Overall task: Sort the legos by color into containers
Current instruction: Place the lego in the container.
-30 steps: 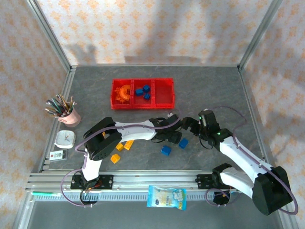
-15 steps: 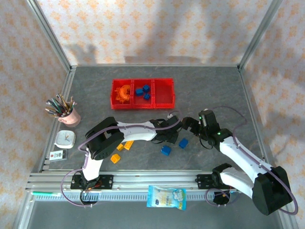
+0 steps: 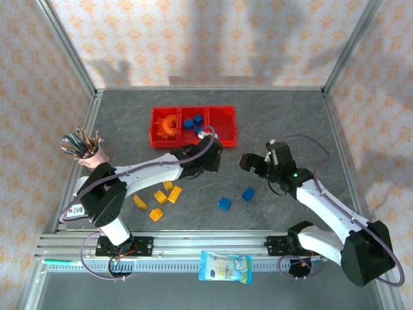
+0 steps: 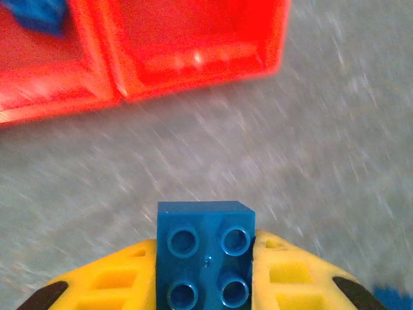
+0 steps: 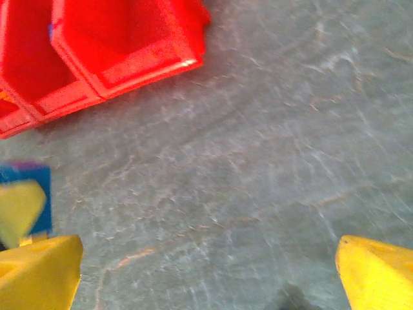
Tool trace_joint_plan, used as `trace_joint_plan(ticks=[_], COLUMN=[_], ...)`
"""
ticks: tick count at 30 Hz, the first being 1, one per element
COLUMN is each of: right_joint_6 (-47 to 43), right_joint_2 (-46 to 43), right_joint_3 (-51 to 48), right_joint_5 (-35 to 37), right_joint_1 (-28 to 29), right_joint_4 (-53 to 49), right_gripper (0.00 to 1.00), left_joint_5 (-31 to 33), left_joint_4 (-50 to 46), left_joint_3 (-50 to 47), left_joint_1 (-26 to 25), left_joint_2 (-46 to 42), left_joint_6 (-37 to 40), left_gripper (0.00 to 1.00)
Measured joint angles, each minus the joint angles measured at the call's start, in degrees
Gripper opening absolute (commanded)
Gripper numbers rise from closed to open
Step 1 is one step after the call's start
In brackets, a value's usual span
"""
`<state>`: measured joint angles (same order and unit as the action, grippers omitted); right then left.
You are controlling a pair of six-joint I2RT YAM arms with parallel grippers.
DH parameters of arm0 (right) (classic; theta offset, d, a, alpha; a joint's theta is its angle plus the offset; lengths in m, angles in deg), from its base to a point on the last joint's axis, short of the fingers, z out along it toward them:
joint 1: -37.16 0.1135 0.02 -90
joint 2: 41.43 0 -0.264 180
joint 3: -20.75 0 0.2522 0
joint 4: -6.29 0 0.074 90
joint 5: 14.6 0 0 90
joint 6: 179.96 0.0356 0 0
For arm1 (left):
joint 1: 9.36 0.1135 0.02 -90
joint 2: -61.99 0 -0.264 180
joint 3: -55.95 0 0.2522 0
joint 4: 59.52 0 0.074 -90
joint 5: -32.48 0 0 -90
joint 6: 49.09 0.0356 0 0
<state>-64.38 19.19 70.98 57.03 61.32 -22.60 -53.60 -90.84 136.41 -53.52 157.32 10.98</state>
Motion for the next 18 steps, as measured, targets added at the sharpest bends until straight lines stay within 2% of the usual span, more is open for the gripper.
trace_joint_plan(ticks=[7,13,18], right_joint_6=[-1.07,-1.22,-1.49], right_joint_2=[7.26,11.87,13.03], right_joint_3=[5.29,6.95,8.92], right_joint_5=[-0.09,-0.04,-0.04], right_joint_1=[3.15,3.17,3.17], right_joint_4=[4.72,7.06,7.13], right_gripper=[1.0,1.0,1.0], left_joint_5=[6.47,7.67,7.63], left_joint_4=[-1.03,-0.63,-1.97], left_joint_3=[11.34,22.34,28.39], left_joint_1=[10.29,14.93,16.2], left_joint_2=[4.96,16.15,24.52], left_joint_6=[0.52,1.97,3.34], left_gripper=[0.26,0.28,0.47])
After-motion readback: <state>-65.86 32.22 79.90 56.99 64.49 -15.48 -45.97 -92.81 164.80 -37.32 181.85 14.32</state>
